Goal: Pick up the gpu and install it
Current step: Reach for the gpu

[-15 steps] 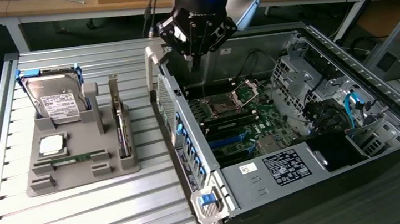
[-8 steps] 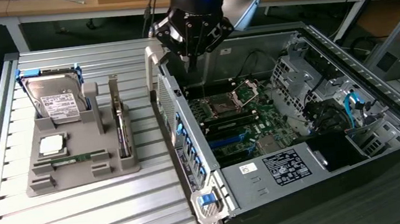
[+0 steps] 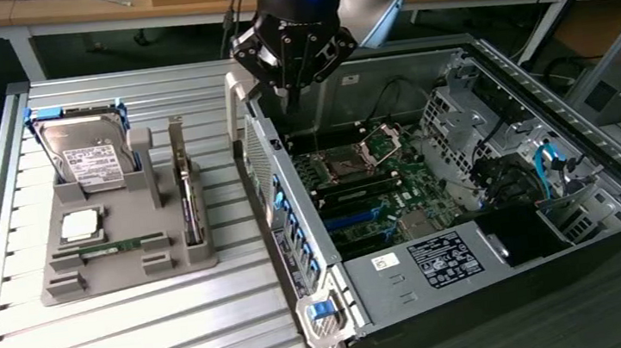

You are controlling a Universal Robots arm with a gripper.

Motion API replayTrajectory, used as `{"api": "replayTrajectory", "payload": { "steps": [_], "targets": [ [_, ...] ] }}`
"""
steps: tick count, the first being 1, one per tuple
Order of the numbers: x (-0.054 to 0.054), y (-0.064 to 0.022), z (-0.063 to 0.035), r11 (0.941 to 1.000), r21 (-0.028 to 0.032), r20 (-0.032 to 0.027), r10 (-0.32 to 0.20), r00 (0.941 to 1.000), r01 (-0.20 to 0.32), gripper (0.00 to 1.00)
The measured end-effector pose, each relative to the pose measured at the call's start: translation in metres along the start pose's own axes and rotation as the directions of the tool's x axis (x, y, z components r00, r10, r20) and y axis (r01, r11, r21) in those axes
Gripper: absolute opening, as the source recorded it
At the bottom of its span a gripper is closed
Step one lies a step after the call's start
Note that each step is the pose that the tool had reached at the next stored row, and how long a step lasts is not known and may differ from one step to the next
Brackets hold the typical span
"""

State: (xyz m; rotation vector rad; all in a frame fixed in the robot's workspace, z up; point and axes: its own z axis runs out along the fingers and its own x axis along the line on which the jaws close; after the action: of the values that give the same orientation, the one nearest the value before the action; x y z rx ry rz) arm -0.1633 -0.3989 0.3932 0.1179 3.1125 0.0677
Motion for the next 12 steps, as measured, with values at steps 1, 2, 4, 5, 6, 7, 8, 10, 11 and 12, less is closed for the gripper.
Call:
{"api": "replayTrajectory", "payload": {
  "steps": [1,2,4,5,6,7,8,10,11,12],
  "targets": [
    [0.0004,-0.0001,0.0000,1.0000,0.0000,0.0000,0.000,1.0000,0.000,0.10],
    [0.0010,-0.0001,0.0000,1.0000,0.0000,0.0000,0.000,1.0000,0.000,0.10],
    [0.0023,-0.0002,0.0000,1.0000,0.0000,0.0000,0.000,1.0000,0.000,0.10],
    [0.0028,-0.0002,0.0000,1.0000,0.0000,0.0000,0.000,1.0000,0.000,0.10],
    [0.0033,-0.0002,-0.0001,1.0000,0.0001,0.0000,0.000,1.0000,0.000,0.10],
    [0.0039,-0.0003,0.0000,1.0000,0.0000,0.0000,0.000,1.0000,0.000,0.10],
    [0.0043,-0.0003,0.0000,1.0000,0.0000,0.0000,0.000,1.0000,0.000,0.10],
    [0.0057,-0.0005,0.0000,1.0000,0.0000,0.0000,0.000,1.0000,0.000,0.10],
    [0.0063,-0.0005,0.0000,1.0000,0.0000,0.0000,0.000,1.0000,0.000,0.10],
    [0.0069,-0.0005,0.0000,1.0000,0.0000,0.0000,0.000,1.0000,0.000,0.10]
  ]
}}
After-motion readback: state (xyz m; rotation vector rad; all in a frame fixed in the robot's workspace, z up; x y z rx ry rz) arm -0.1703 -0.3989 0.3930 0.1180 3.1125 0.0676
